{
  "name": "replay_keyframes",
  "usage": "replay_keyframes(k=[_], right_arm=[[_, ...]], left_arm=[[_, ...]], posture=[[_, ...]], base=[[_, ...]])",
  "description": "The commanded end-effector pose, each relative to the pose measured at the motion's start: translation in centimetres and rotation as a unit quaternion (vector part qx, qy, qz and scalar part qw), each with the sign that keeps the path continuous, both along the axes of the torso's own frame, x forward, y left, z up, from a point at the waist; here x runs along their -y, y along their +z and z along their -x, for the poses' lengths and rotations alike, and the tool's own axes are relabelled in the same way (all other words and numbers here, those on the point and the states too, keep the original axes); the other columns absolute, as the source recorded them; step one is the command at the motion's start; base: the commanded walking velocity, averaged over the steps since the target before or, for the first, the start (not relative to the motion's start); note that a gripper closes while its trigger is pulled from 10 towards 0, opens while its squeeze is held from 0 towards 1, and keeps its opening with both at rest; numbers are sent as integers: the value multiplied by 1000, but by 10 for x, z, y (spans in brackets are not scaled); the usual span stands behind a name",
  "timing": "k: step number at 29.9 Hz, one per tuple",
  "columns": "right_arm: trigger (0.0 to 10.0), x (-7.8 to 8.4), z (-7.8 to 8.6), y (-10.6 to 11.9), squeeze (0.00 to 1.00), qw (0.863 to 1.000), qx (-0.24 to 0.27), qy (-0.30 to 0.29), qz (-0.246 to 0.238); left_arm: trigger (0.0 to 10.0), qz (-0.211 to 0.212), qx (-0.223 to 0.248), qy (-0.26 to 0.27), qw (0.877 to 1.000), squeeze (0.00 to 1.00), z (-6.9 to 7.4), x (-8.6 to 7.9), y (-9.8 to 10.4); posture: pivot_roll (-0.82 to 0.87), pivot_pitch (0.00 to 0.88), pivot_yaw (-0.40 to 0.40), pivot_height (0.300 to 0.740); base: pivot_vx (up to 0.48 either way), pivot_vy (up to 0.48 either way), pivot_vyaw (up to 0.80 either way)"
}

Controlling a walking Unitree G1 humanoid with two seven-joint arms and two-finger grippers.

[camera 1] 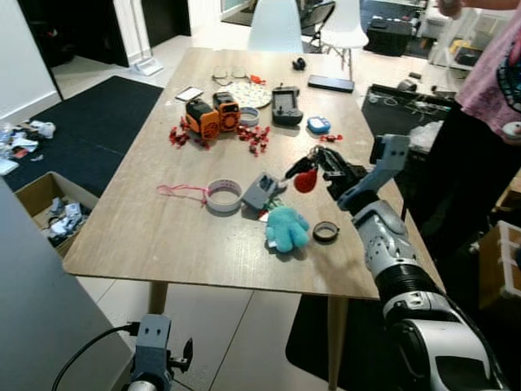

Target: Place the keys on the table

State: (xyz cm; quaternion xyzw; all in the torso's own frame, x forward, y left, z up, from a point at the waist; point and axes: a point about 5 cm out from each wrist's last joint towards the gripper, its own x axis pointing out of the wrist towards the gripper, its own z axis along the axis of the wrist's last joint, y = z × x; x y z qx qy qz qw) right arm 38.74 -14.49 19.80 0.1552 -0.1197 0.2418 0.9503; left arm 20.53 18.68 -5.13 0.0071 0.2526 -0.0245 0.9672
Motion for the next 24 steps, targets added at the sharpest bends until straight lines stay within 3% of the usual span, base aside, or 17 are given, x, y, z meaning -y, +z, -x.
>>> replay_keyframes(k=[1,8,16,24], right_arm=[[10000,-12,3,-1,0,999,1,34,12],[10000,-22,7,-4,0,999,-7,52,3],[10000,-39,17,-3,0,993,-3,119,-1],[10000,-45,25,1,0,986,7,163,36]], left_arm=[[10000,-2,-9,-4,1000,0,3,1,-2],[10000,-2,-9,-5,1000,0,4,2,-3],[10000,1,-7,-6,1000,0,3,3,-3],[10000,1,-3,-12,1000,0,0,5,-1]], posture=[[41,57,-27,740],[34,56,-29,740],[16,52,-25,740],[18,58,-28,740]], base=[[0,0,0],[0,0,0],[0,0,0],[0,0,0]])
